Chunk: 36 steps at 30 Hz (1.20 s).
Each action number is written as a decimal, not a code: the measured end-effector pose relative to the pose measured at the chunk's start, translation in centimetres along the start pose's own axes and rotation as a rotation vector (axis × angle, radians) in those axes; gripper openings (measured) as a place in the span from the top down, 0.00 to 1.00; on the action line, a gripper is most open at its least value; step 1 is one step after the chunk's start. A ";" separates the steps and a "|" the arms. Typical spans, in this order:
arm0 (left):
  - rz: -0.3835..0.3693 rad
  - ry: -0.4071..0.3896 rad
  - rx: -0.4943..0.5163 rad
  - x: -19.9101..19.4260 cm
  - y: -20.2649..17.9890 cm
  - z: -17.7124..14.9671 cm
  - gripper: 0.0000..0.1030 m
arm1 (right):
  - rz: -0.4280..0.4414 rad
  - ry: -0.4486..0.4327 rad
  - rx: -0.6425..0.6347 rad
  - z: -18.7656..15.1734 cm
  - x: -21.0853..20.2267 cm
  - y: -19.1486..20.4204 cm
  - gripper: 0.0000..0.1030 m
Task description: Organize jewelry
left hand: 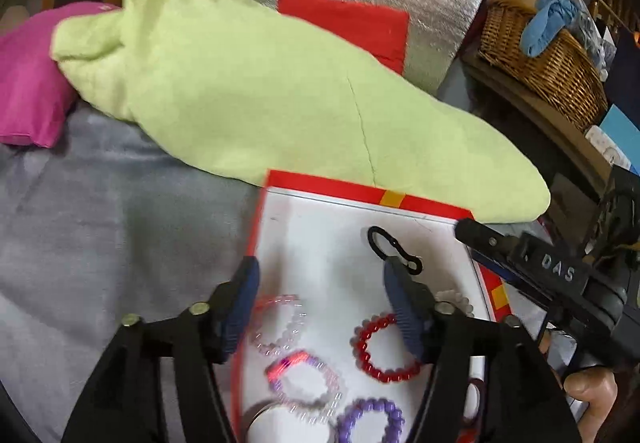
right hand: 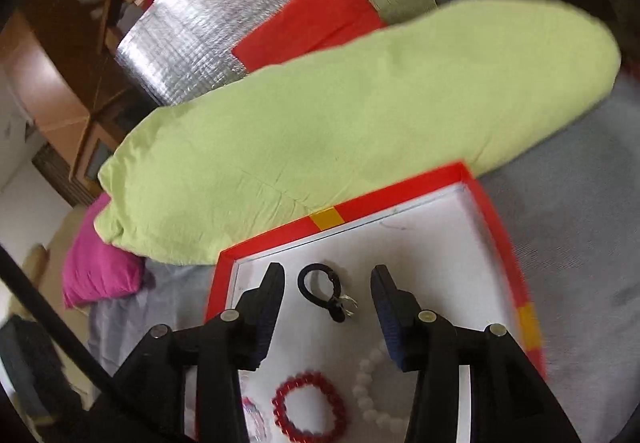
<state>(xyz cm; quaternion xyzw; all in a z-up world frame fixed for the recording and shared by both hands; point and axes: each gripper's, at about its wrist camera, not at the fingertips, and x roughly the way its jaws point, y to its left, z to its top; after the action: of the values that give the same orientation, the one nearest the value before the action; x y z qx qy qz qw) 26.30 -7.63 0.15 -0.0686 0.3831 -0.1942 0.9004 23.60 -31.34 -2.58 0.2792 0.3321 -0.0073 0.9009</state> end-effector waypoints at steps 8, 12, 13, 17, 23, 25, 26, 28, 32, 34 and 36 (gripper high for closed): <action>0.235 -0.060 -0.020 -7.4 1.2 -2.7 0.24 | -0.090 -0.029 -0.162 -2.1 -6.8 1.7 0.53; 0.307 -0.020 0.033 -9.3 0.5 -5.6 0.23 | -0.124 0.014 -0.220 -5.4 -9.5 1.3 0.51; 0.317 -0.021 0.045 -9.9 0.4 -6.3 0.23 | -0.131 0.026 -0.239 -6.1 -10.0 1.4 0.51; 0.331 -0.037 0.039 -12.3 0.1 -9.2 0.22 | -0.160 0.067 -0.294 -9.3 -12.0 1.6 0.51; 0.414 -0.059 0.064 -15.0 -0.2 -13.7 0.17 | -0.205 0.043 -0.394 -13.4 -15.7 3.7 0.44; 0.439 -0.060 0.088 -15.5 -0.3 -14.4 0.17 | -0.231 0.026 -0.434 -14.9 -16.7 4.4 0.44; 0.454 -0.062 0.099 -15.7 -0.3 -14.8 0.17 | -0.245 0.020 -0.452 -15.5 -17.1 4.8 0.44; 0.472 -0.070 0.124 -16.1 -0.4 -15.5 0.17 | -0.282 0.006 -0.471 -16.6 -17.8 5.1 0.44; 0.475 -0.102 0.195 -16.7 -1.5 -16.3 0.17 | -0.343 -0.022 -0.477 -18.1 -19.3 5.0 0.43; 0.448 -0.118 0.229 -17.1 -2.4 -16.5 0.17 | -0.369 -0.034 -0.468 -18.8 -19.8 4.6 0.43; 0.424 -0.124 0.249 -17.3 -3.1 -16.6 0.17 | -0.390 -0.043 -0.467 -19.3 -20.2 4.4 0.43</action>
<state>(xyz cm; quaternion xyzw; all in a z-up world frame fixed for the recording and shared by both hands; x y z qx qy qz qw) 2.57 -3.11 0.86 0.1130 0.3061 -0.0424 0.9443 -2.72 -21.30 -0.30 -0.0049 0.3529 -0.1096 0.9292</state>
